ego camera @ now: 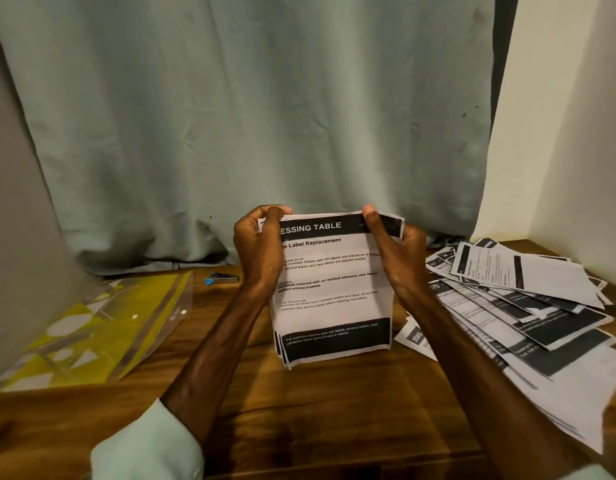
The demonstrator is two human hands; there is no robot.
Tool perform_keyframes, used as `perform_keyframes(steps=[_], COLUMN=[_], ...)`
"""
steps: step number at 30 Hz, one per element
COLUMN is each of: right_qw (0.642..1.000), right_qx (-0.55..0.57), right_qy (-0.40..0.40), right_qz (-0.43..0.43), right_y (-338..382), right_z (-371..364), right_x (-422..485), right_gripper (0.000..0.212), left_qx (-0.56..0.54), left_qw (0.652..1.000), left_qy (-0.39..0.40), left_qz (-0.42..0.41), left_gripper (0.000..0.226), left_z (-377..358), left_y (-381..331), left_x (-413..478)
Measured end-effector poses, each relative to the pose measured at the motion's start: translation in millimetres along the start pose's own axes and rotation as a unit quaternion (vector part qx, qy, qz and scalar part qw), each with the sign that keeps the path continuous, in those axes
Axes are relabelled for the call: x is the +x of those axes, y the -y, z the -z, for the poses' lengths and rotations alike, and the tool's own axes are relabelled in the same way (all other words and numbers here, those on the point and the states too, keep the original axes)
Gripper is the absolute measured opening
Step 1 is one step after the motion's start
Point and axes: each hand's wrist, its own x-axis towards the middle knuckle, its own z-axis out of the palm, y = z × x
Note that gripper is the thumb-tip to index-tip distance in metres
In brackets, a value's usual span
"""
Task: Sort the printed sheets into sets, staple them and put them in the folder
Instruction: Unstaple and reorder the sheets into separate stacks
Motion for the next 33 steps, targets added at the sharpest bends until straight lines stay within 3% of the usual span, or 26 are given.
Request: perform_keyframes(steps=[5, 12, 15, 18, 20, 22, 25, 28, 33], right_qw=[1.000, 0.997, 0.996, 0.996, 0.996, 0.996, 0.989, 0.981, 0.988], right_qx=[-0.011, -0.056, -0.074, -0.091, -0.079, -0.040, -0.015, -0.067, -0.046], right_qy=[0.002, -0.033, -0.039, -0.015, 0.027, 0.074, 0.121, 0.134, 0.103], right_qz=[0.009, 0.030, 0.033, 0.018, 0.005, -0.016, -0.088, -0.127, -0.106], right_y=[-5, -15, -20, -24, -23, -28, -53, -75, -72], right_z=[0, 1, 1, 1, 1, 5, 19, 28, 27], right_x=[6, 18, 22, 25, 22, 18, 9, -6, -20], right_gripper=[0.023, 0.026, 0.027, 0.028, 0.022, 0.015, 0.023, 0.026, 0.023], left_qx=[-0.002, -0.020, -0.004, -0.001, -0.002, -0.010, -0.016, -0.012, -0.027], left_qw=[1.000, 0.992, 0.987, 0.978, 0.977, 0.979, 0.984, 0.987, 0.992], left_qy=[0.011, 0.120, 0.157, 0.189, 0.187, 0.178, 0.149, 0.134, 0.116], left_qz=[0.001, -0.036, 0.017, 0.091, 0.106, 0.095, 0.095, 0.089, 0.044], left_gripper=[0.022, 0.033, 0.050, 0.032, 0.015, 0.014, 0.016, 0.020, 0.030], left_z=[2, 20, 32, 40, 41, 38, 32, 27, 22], left_y=[-2, -3, 12, 34, 41, 42, 41, 42, 34], left_x=[2, -10, -12, -20, -26, -30, -32, -37, -41])
